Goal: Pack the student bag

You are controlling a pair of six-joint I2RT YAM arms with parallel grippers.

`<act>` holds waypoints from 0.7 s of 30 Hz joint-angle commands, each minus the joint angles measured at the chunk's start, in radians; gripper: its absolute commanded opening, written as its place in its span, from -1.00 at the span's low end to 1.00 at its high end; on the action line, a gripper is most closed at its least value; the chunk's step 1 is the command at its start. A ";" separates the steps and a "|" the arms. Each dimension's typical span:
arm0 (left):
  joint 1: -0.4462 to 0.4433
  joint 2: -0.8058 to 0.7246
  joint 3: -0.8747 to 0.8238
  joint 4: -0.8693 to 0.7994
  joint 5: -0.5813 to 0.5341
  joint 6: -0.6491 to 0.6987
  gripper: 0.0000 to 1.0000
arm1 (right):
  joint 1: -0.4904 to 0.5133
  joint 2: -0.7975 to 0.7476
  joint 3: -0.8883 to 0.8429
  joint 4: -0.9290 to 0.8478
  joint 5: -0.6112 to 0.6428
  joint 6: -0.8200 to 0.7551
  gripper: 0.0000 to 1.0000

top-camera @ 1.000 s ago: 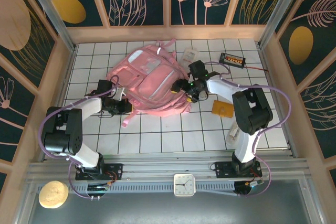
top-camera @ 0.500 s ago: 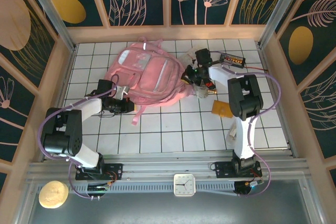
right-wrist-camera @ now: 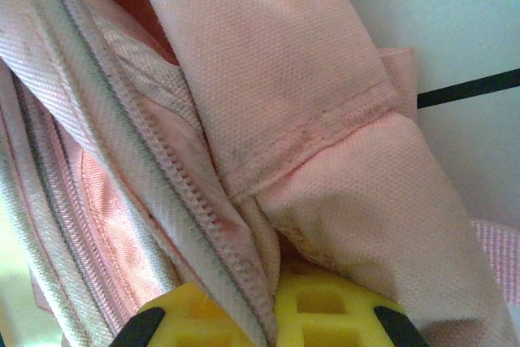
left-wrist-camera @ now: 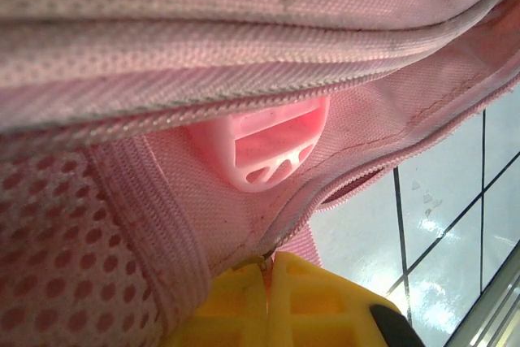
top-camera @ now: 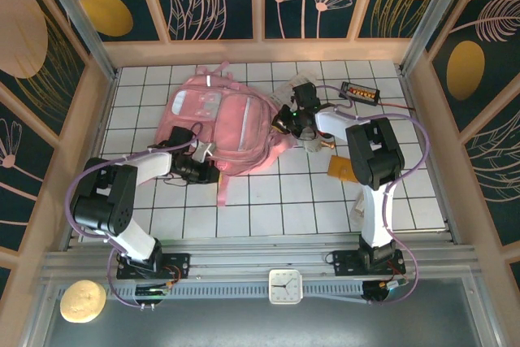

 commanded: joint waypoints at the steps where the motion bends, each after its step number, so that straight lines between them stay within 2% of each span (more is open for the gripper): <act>1: -0.032 -0.002 0.062 -0.039 0.041 0.021 -0.97 | 0.062 -0.033 -0.017 0.051 -0.042 0.068 -1.00; 4: -0.033 -0.001 0.083 -0.063 0.029 0.028 -0.97 | 0.065 -0.024 -0.006 0.044 -0.059 0.069 -1.00; 6: -0.033 -0.002 0.080 -0.060 0.035 0.019 -0.97 | 0.063 -0.040 0.023 -0.054 -0.019 0.014 -0.21; 9: -0.033 0.003 0.078 -0.035 0.074 -0.006 -0.96 | 0.054 -0.124 -0.007 -0.126 0.053 -0.071 -0.01; 10: -0.033 0.004 0.078 -0.030 0.075 -0.009 -0.96 | 0.044 -0.142 -0.028 -0.134 0.049 -0.079 0.03; 12: -0.033 0.013 0.082 -0.020 0.077 -0.014 -0.91 | 0.024 -0.172 -0.068 -0.169 0.020 -0.094 0.24; 13: -0.032 0.019 0.085 -0.019 0.083 -0.016 -0.79 | 0.022 -0.190 -0.081 -0.194 0.030 -0.112 0.34; 14: -0.033 0.020 0.092 -0.017 0.085 -0.022 -0.53 | 0.026 -0.217 -0.091 -0.228 0.055 -0.133 0.46; 17: -0.033 -0.023 0.090 -0.017 0.081 -0.051 0.51 | 0.054 -0.308 -0.093 -0.347 0.137 -0.184 0.74; 18: -0.031 -0.055 0.088 -0.024 0.069 -0.071 0.97 | 0.071 -0.341 -0.100 -0.376 0.160 -0.194 0.84; 20: -0.026 -0.120 0.081 -0.035 0.070 -0.124 0.98 | 0.107 -0.390 -0.111 -0.414 0.186 -0.203 0.98; 21: -0.022 -0.158 0.073 -0.030 0.067 -0.171 0.98 | 0.132 -0.409 -0.116 -0.429 0.193 -0.212 0.98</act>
